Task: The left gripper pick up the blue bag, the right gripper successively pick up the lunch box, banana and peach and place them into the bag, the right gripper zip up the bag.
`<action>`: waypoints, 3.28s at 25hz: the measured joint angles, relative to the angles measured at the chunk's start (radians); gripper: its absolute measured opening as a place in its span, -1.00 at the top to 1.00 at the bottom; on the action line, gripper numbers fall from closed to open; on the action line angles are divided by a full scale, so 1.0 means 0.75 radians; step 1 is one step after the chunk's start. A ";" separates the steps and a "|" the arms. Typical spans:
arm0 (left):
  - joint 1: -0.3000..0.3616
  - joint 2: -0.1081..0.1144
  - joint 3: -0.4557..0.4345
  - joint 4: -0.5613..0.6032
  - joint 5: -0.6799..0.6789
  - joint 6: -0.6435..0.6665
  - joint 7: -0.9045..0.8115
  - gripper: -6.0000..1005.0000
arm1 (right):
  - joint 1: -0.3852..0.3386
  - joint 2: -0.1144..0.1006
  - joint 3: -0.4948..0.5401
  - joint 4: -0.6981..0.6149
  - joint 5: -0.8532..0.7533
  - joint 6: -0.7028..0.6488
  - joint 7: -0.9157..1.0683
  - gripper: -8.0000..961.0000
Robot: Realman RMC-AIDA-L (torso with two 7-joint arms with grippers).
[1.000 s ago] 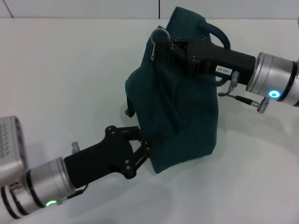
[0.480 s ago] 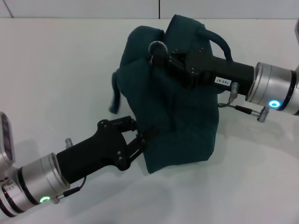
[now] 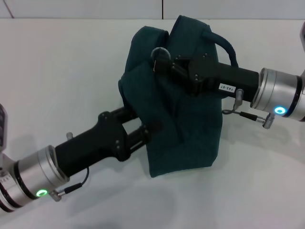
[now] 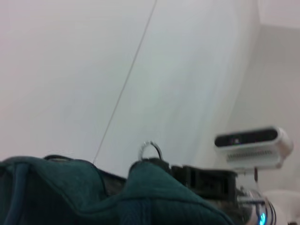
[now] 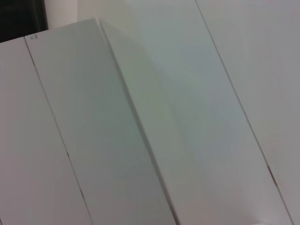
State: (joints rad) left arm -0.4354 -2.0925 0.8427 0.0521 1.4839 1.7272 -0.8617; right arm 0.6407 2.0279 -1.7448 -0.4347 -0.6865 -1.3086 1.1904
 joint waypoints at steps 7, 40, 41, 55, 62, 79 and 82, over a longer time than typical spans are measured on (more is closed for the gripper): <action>-0.009 0.004 -0.001 0.039 -0.064 -0.014 -0.120 0.11 | 0.000 0.000 -0.003 -0.003 -0.006 -0.010 -0.007 0.96; -0.011 0.004 0.049 0.114 0.038 -0.082 0.098 0.86 | -0.030 -0.022 0.125 0.033 0.023 0.048 0.106 0.96; -0.010 0.006 0.049 0.114 0.038 -0.077 0.101 0.86 | -0.030 -0.022 0.125 0.033 0.023 0.048 0.106 0.96; 0.020 0.011 0.038 0.146 0.032 -0.030 0.096 0.81 | -0.085 -0.025 0.154 0.032 0.023 -0.058 0.010 0.96; 0.021 0.016 0.035 0.166 -0.018 -0.029 0.051 0.68 | -0.113 -0.025 0.152 0.042 0.025 -0.159 -0.040 0.96; 0.000 0.014 0.037 0.277 -0.059 -0.030 -0.162 0.21 | -0.111 -0.019 0.159 0.024 -0.016 -0.211 -0.042 0.94; 0.000 0.012 0.037 0.284 -0.060 -0.030 -0.157 0.16 | -0.110 -0.022 0.181 0.017 -0.020 -0.210 -0.042 0.94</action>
State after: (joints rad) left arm -0.4356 -2.0839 0.8704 0.2650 1.4392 1.7045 -0.9796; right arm 0.5581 2.0117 -1.6087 -0.4223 -0.7019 -1.4658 1.1590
